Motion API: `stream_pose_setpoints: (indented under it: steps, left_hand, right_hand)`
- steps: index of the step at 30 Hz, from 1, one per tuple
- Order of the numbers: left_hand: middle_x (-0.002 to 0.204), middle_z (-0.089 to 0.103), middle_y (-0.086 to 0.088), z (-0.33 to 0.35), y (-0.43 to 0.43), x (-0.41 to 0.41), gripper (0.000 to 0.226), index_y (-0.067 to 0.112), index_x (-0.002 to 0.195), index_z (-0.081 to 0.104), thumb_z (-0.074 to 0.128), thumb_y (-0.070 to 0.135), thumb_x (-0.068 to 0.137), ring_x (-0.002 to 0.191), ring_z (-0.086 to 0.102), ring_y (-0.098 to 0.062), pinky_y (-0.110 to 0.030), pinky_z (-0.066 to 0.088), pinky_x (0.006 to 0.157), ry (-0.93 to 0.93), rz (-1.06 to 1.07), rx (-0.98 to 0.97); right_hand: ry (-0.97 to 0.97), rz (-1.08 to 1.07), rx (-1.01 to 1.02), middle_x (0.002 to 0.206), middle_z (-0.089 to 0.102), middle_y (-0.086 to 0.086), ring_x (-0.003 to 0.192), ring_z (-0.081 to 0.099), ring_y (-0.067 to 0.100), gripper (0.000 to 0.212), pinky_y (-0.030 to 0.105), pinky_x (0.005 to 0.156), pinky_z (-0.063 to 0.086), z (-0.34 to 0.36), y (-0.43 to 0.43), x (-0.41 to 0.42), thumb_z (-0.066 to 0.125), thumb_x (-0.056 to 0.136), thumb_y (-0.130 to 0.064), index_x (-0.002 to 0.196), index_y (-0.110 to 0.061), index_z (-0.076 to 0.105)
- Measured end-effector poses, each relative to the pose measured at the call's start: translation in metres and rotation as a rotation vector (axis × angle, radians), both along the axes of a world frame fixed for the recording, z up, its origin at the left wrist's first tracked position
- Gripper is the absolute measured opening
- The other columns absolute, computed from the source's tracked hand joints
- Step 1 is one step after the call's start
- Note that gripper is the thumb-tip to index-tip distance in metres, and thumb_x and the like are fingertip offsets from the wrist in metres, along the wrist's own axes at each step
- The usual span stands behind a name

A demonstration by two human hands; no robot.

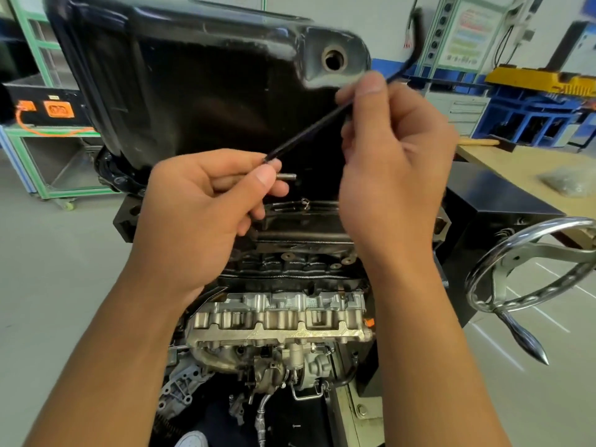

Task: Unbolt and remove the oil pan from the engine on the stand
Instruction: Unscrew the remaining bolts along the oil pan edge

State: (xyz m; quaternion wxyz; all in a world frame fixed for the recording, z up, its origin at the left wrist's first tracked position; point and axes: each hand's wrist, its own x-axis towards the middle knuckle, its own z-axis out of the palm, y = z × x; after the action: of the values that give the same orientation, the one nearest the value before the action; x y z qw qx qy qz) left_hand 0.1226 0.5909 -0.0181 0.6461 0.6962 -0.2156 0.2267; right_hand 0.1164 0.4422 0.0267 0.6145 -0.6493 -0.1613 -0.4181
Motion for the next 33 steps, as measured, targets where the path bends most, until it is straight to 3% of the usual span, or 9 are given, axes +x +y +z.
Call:
stream_pose_setpoints:
  steps: [2,5,9,14,19,21,26,30,33]
  left_hand:
    - [0.089,0.077,-0.006,0.002,-0.006,-0.003,0.014,0.019,0.096,0.077,0.067,0.017,0.087,0.067,0.064,-0.010,-0.017,0.048,0.053,0.136,-0.249,-0.249]
    - [0.093,0.076,-0.011,0.000,-0.027,-0.010,0.017,0.016,0.097,0.077,0.068,0.019,0.084,0.069,0.066,-0.013,-0.018,0.049,0.053,0.279,-0.431,-0.330]
    - [0.090,0.076,-0.014,-0.003,-0.075,-0.024,0.015,0.019,0.089,0.078,0.068,0.023,0.079,0.064,0.068,-0.016,-0.019,0.049,0.050,0.394,-0.551,-0.279]
    - [0.082,0.075,-0.016,-0.009,-0.165,-0.048,0.014,0.017,0.085,0.077,0.081,0.028,0.078,0.061,0.068,-0.020,-0.019,0.047,0.046,0.443,-0.727,-0.214]
    - [0.083,0.075,-0.016,-0.010,-0.280,-0.076,0.028,0.020,0.086,0.079,0.072,0.039,0.067,0.064,0.070,-0.021,-0.019,0.048,0.047,0.478,-0.923,-0.133]
    - [0.084,0.075,-0.014,-0.010,-0.330,-0.085,0.024,0.018,0.089,0.078,0.071,0.036,0.075,0.069,0.072,-0.022,-0.020,0.050,0.051,0.459,-1.016,-0.044]
    - [0.084,0.077,-0.005,-0.019,-0.449,-0.102,0.009,0.014,0.097,0.075,0.071,0.012,0.089,0.078,0.074,-0.016,-0.021,0.055,0.063,0.318,-1.094,0.358]
    - [0.090,0.076,0.009,-0.040,-0.520,-0.103,0.016,0.021,0.102,0.079,0.075,0.018,0.087,0.083,0.068,0.000,-0.007,0.049,0.070,0.057,-0.938,0.589]
    - [0.093,0.075,0.011,-0.054,-0.553,-0.097,0.018,0.022,0.104,0.079,0.075,0.020,0.086,0.086,0.066,-0.002,-0.014,0.051,0.078,-0.077,-0.848,0.676]
  right_hand:
    - [0.024,0.041,0.230,0.059,0.052,-0.006,0.059,0.052,0.012,0.037,0.025,0.055,0.041,0.006,-0.015,-0.005,0.045,0.105,-0.020,0.072,-0.017,0.060]
    - [0.140,0.121,0.345,0.063,0.061,-0.007,0.061,0.065,0.016,0.034,0.024,0.050,0.049,0.006,-0.048,-0.019,0.046,0.105,-0.023,0.074,-0.019,0.059]
    - [0.335,0.118,-0.014,0.059,0.052,-0.009,0.045,0.043,0.004,0.025,0.014,0.042,0.034,-0.025,-0.094,-0.062,0.058,0.099,-0.031,0.080,-0.020,0.068]
    - [0.427,0.023,-0.065,0.045,0.053,-0.015,0.039,0.048,-0.002,0.028,0.004,0.044,0.035,-0.031,-0.158,-0.128,0.063,0.091,-0.023,0.065,-0.018,0.073]
    - [0.583,-0.355,-0.234,0.060,0.066,-0.001,0.050,0.053,0.003,0.019,0.013,0.049,0.041,-0.012,-0.256,-0.186,0.071,0.089,-0.029,0.076,-0.016,0.076]
    - [0.643,-0.466,-0.296,0.066,0.067,0.008,0.053,0.052,0.015,0.018,0.023,0.049,0.044,-0.010,-0.297,-0.204,0.073,0.087,-0.031,0.077,-0.017,0.077]
    - [0.882,-0.668,-0.204,0.058,0.065,0.000,0.049,0.047,0.002,0.012,0.017,0.045,0.037,-0.026,-0.403,-0.240,0.078,0.085,-0.023,0.076,-0.016,0.079]
    - [0.997,-0.730,-0.153,0.065,0.066,0.003,0.055,0.048,0.007,0.008,0.018,0.048,0.039,-0.053,-0.466,-0.244,0.079,0.084,-0.021,0.079,-0.014,0.080]
    - [1.068,-0.774,-0.255,0.080,0.074,0.004,0.070,0.060,0.013,0.011,0.028,0.062,0.051,-0.074,-0.499,-0.238,0.078,0.085,-0.028,0.083,-0.017,0.080]
